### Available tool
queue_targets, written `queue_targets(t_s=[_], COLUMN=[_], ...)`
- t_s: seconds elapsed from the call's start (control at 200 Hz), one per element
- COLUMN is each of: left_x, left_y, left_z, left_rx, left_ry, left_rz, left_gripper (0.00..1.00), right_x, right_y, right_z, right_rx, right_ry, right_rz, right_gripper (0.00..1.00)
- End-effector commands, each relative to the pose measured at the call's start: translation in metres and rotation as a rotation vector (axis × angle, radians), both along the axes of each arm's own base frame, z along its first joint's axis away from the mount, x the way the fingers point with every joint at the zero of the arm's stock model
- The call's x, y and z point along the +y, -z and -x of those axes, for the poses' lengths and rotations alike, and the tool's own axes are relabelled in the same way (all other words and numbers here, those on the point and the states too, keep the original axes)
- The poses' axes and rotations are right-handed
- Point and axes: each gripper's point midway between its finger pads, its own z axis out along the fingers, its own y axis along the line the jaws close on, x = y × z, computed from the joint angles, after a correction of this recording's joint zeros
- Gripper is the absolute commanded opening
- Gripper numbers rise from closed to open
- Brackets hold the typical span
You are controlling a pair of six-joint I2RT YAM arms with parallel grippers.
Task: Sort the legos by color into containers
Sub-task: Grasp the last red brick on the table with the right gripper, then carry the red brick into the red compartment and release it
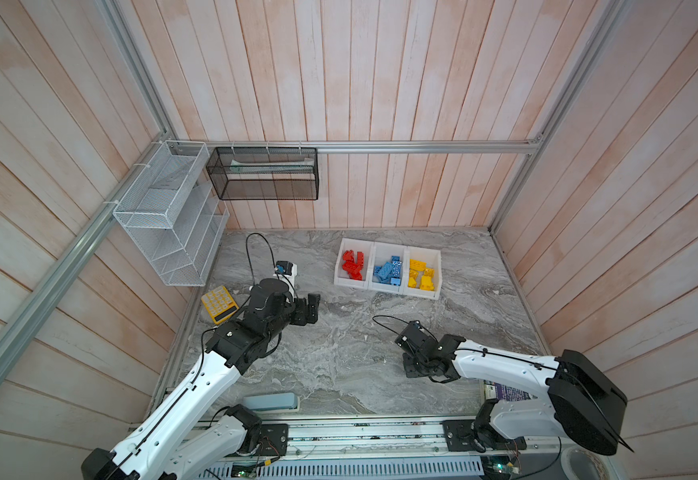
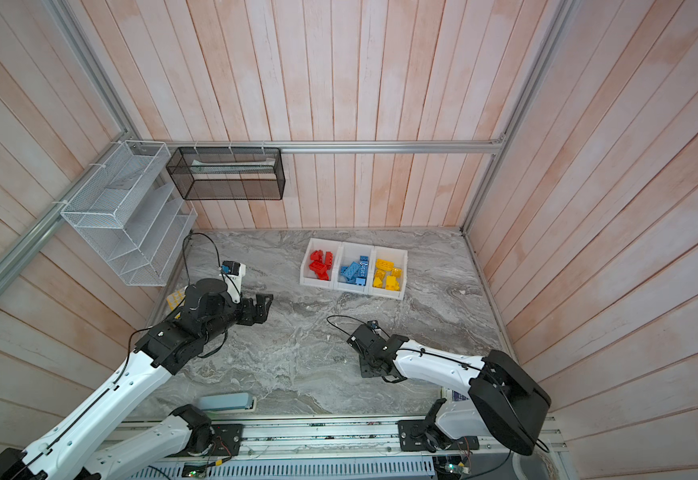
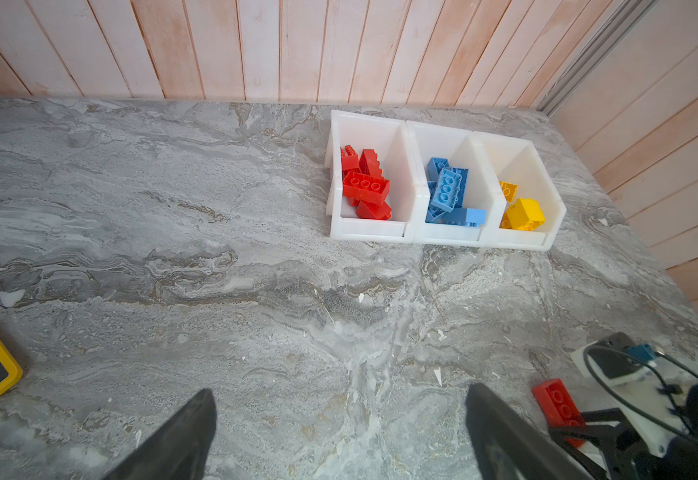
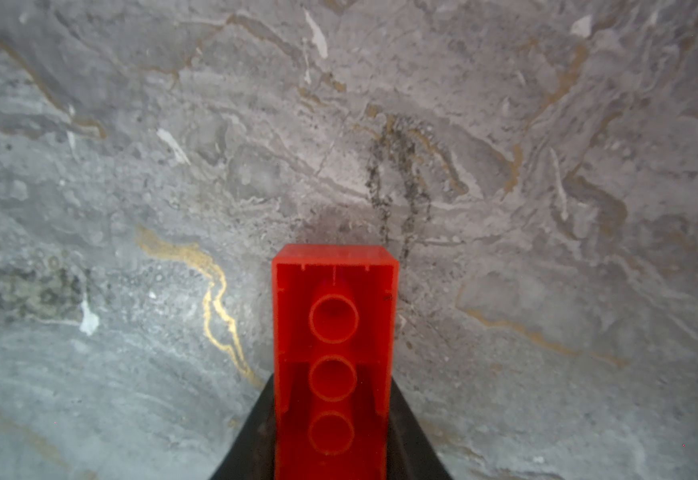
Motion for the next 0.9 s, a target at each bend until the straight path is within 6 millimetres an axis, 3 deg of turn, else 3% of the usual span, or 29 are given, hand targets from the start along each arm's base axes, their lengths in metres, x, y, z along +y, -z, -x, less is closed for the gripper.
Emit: queue_targets(t_s=[0.0,0.21,0.425,0.575,0.73,0.895], left_x=[0.002,0.007,0.009,0.009,0.01,0.012], left_y=[0.0,-0.004,-0.007,-0.012,-0.012,-0.014], left_z=[-0.001,0.0,0.0,0.002,0.002,0.003], left_rx=[-0.018,-0.036,-0.047,-0.063,-0.067,-0.074], left_ry=[-0.005,-0.027,-0.035,-0.036,-0.04,-0.047], left_rz=[-0.008,-0.006,-0.006,0.008,0.009,0.009], left_gripper=[0.95,0.95,0.95,0.95,0.95,0.95], right_x=[0.003,0.031,0.069,0.093,0.131,0.153], right_y=[-0.001,-0.035,-0.076,-0.102,-0.127,-0.131], right_z=[-0.002,-0.02,-0.052,-0.085,-0.129,-0.178], right_rx=[-0.001,-0.069,-0.161,-0.262,-0.341,-0.342], right_ry=[-0.027,-0.092,-0.174,-0.228,-0.291,-0.298], right_rz=[0.03,-0.017,-0.053,-0.016,-0.008,-0.032], right_gripper=[0.26,0.25,0.25,0.24,0.24,0.24])
